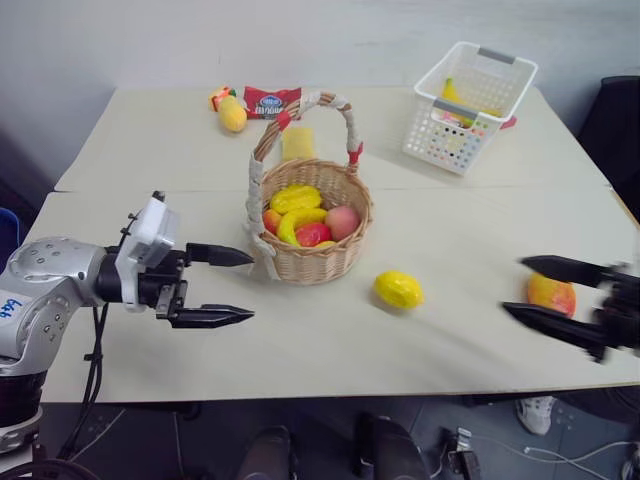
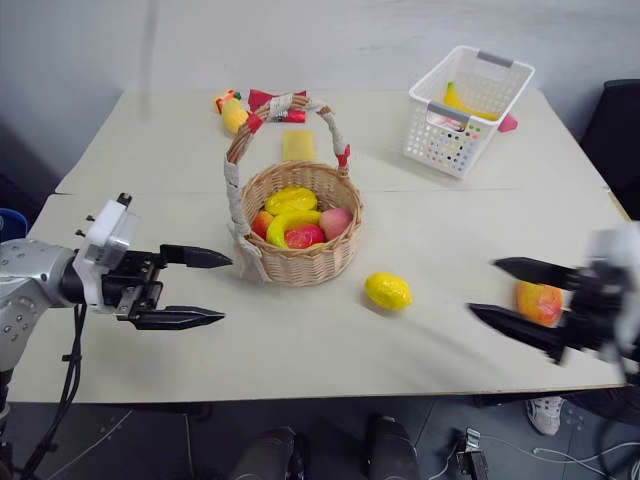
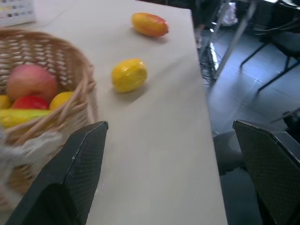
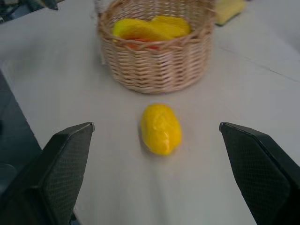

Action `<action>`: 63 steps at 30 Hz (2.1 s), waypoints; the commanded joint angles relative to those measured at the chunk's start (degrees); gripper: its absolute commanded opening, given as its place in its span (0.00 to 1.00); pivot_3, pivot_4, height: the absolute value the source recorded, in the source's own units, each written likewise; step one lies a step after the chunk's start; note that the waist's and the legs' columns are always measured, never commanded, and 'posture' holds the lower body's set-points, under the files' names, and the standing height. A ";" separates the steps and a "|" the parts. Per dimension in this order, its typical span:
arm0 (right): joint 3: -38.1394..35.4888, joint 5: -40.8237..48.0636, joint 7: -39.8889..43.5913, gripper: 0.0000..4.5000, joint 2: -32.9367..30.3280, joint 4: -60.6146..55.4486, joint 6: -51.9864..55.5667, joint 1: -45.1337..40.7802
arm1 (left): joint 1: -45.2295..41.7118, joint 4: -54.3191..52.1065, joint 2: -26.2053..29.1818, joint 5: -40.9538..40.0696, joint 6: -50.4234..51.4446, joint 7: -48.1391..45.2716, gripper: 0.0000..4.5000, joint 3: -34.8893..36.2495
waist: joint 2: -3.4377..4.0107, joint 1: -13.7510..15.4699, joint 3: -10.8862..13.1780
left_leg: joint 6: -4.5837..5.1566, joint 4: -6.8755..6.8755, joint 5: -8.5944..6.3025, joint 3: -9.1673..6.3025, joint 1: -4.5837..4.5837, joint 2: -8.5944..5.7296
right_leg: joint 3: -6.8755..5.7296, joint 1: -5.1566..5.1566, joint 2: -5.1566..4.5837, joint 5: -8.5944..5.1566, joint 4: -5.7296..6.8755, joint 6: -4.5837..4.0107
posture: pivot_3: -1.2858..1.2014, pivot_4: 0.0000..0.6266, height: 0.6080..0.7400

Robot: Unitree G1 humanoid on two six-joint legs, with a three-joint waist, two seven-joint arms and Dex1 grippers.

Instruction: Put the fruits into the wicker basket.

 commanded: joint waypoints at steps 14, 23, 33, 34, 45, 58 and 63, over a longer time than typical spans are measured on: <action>35.90 -24.46 -7.58 0.95 12.78 16.71 -4.71 -21.58 | -3.50 -6.51 -2.55 -2.17 0.69 6.08 1.00 -1.50 | -0.04 0.10 0.02 | 0.14 0.10 0.01 0.30 -0.12 0.05 | -0.32 -0.11 0.19 0.00 -0.09 0.01 | 0.52 0.24 1.00; 29.55 -18.64 -5.45 0.57 14.92 13.02 -1.99 -22.18 | -3.71 -4.13 -3.05 -1.01 -1.04 7.19 1.00 -0.93 | -0.03 0.03 0.03 | 0.10 0.20 0.02 0.32 -0.08 0.14 | -0.24 -0.11 0.28 0.00 0.03 0.01 | 0.52 0.24 1.00; 33.07 -18.88 -17.19 0.57 29.44 28.17 1.04 -51.48 | -8.51 1.93 -4.15 -1.06 -1.34 8.30 1.00 -0.09 | 0.02 -1.87 0.07 | 0.07 0.42 0.01 0.39 -0.04 0.20 | -0.08 -0.21 0.28 -0.01 0.43 -0.03 | 0.52 0.24 1.00; 34.24 -20.43 -17.00 0.57 30.61 30.38 -0.08 -52.73 | -8.69 2.08 -4.30 -0.84 -1.51 8.23 1.00 -0.30 | 0.02 -1.99 0.07 | 0.06 0.42 0.01 0.39 -0.10 0.20 | -0.08 -0.31 0.28 -0.03 0.48 -0.06 | 0.52 0.24 1.00; 23.72 -15.25 -14.69 1.00 25.56 21.72 7.50 -49.15 | -9.75 2.74 -5.51 -0.24 -2.22 7.96 1.00 -1.71 | 0.02 -0.93 0.08 | 0.11 0.80 -0.06 0.38 -1.48 0.09 | -0.55 -1.57 0.16 -0.06 0.72 -0.11 | 0.52 0.24 1.00; -13.66 -16.54 -29.66 1.00 2.23 7.97 33.54 -18.43 | -8.81 -2.26 -11.77 -1.30 -2.02 9.72 1.00 -5.25 | 0.01 -0.07 0.08 | 0.19 0.86 -0.01 0.54 -0.82 0.11 | -0.26 -0.93 0.13 -0.01 0.83 -0.03 | 0.52 0.24 1.00; -13.68 -17.99 -29.11 1.00 3.15 10.40 33.80 -12.74 | -7.41 -3.09 -12.72 -0.61 -2.09 10.62 1.00 -5.50 | 0.02 -0.29 0.08 | 0.19 0.87 0.00 0.61 -0.69 0.13 | -0.13 -0.90 0.17 -0.01 0.90 -0.03 | 0.52 0.24 1.00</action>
